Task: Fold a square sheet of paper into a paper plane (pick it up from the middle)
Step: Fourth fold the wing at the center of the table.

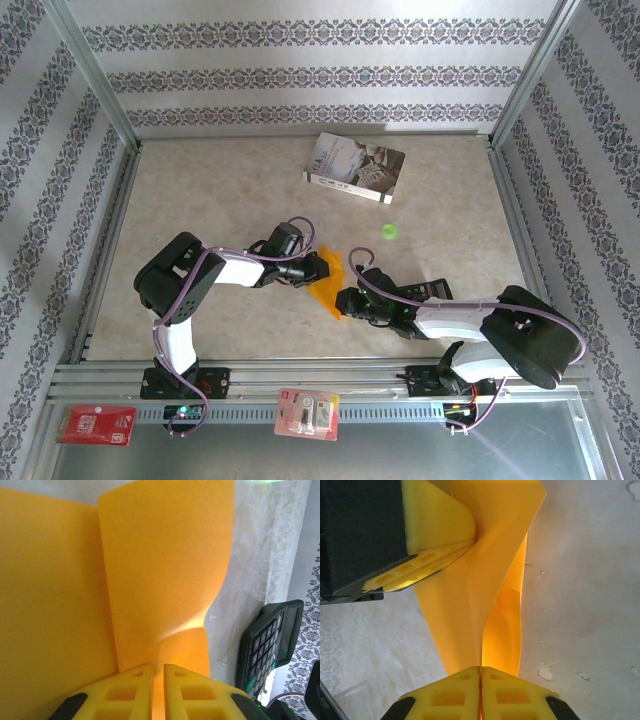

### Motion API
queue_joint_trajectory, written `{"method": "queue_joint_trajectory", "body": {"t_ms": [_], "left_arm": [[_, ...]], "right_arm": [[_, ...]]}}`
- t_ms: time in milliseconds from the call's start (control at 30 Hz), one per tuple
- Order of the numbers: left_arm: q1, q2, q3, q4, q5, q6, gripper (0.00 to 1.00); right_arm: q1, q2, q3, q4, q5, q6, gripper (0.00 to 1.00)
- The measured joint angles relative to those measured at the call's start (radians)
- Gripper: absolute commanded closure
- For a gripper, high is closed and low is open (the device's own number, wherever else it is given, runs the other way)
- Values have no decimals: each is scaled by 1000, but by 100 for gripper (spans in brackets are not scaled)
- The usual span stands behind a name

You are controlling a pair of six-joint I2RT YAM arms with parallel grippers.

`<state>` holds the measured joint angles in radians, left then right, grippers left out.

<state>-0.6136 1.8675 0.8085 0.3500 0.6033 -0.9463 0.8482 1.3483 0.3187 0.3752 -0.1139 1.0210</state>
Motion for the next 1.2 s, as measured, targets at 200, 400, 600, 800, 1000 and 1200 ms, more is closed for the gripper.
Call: {"method": "queue_joint_trajectory", "body": {"t_ms": [200,400,600,800,1000,1200], "left_arm": [[1,-3,0,-1,-5,0,86],[1,-16,0,-3,-5,-10,81],[1,-79,-6,-6,-4,-26,77],[0,-98,-6,-5,7,-31,76],[-18,-85,4,-5,27,-34,75],[-28,-33,17,6,33,-38,75]], "right_arm": [[0,19,-1,20,0,2,99],[0,44,-12,50,0,4,100],[0,49,-16,57,0,4,100],[-2,51,-16,63,-1,3,100],[-2,51,-16,63,-1,3,100],[-9,51,-16,63,-6,3,98]]}}
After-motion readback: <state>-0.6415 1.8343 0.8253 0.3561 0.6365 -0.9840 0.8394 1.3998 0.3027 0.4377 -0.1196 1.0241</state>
